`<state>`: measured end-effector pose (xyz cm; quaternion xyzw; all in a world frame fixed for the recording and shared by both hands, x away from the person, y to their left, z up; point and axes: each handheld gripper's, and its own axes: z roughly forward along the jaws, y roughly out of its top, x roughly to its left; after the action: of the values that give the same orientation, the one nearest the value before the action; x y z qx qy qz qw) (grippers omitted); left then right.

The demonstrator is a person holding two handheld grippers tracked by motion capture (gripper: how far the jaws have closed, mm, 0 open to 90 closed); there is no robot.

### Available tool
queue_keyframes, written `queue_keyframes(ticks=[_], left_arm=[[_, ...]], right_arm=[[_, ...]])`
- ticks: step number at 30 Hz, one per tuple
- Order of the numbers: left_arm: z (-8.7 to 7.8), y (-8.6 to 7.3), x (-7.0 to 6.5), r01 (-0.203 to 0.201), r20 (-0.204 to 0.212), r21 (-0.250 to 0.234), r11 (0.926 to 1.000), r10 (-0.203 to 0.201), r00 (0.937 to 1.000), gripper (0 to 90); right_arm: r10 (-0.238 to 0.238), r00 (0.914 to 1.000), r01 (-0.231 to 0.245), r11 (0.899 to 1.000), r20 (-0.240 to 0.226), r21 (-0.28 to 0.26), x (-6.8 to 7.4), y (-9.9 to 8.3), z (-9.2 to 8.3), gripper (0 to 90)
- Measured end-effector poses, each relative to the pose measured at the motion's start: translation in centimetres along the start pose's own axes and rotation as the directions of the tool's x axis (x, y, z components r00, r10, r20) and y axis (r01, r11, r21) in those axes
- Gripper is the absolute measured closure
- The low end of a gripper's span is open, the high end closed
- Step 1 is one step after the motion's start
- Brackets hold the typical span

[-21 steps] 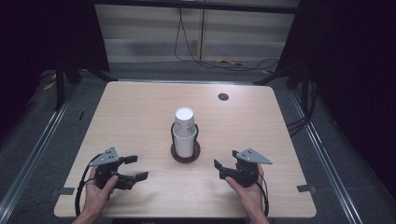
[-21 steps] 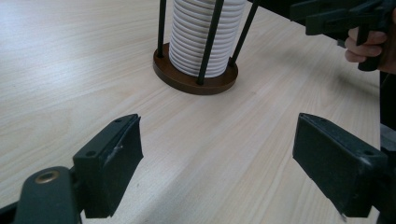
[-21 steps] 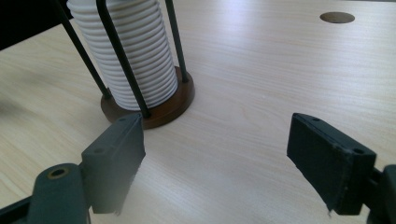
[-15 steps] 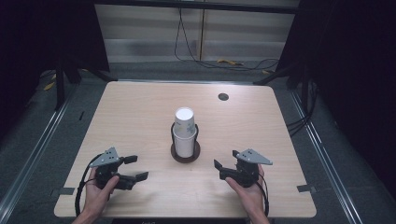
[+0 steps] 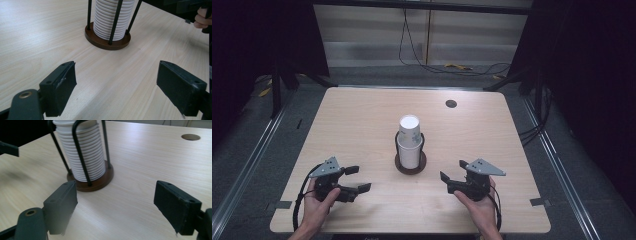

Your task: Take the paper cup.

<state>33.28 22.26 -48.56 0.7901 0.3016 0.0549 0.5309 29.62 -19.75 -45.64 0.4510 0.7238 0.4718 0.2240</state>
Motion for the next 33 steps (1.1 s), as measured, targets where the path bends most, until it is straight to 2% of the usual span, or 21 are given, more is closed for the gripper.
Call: queue_keyframes(ticks=[1,4,7,16,22,25,28,33], left_arm=[[0.0,0.0,0.0,-0.007,-0.001,0.006,1.0,0.007,1.0,16.0],[0.0,0.1,-0.1,-0.012,0.005,0.01,0.9999,0.012,0.9999,16.0],[0.1,0.1,-0.1,-0.008,0.016,0.012,0.9999,0.008,0.9998,16.0],[0.1,0.0,-0.6,-0.037,0.033,0.024,0.999,0.037,0.9988,15.9],[0.1,0.0,-0.5,-0.029,0.025,0.019,0.9994,0.028,0.9993,16.0],[0.1,0.0,-0.6,-0.039,0.032,0.019,0.9991,0.038,0.9988,16.0],[0.2,0.0,-0.7,-0.034,0.036,0.016,0.9993,0.033,0.9988,15.9],[0.5,0.1,-0.8,-0.044,0.04,0.023,0.9988,0.043,0.9982,15.9]], right_arm=[[-0.011,0.9998,0.011,1.0,-0.016,0.002,0.3,0.1,0.1,18.4],[-0.028,0.9993,0.028,1.0,-0.025,0.006,0.6,0.3,0.3,20.2],[-0.028,0.9995,0.027,0.999,-0.017,-0.026,0.9,0.6,0.2,22.2],[-0.035,0.9972,0.034,0.999,-0.066,-0.013,1.5,1.5,0.5,21.9],[-0.043,0.9953,0.041,0.999,-0.087,-0.022,1.6,2.5,0.8,22.0],[-0.064,0.9931,0.06,0.997,-0.098,-0.044,1.7,3.5,0.8,24.4],[-0.068,0.993,0.063,0.997,-0.097,-0.051,1.7,4.0,0.9,24.4],[-0.047,0.991,0.042,0.998,-0.125,-0.047,1.7,4.9,1.5,25.2]])
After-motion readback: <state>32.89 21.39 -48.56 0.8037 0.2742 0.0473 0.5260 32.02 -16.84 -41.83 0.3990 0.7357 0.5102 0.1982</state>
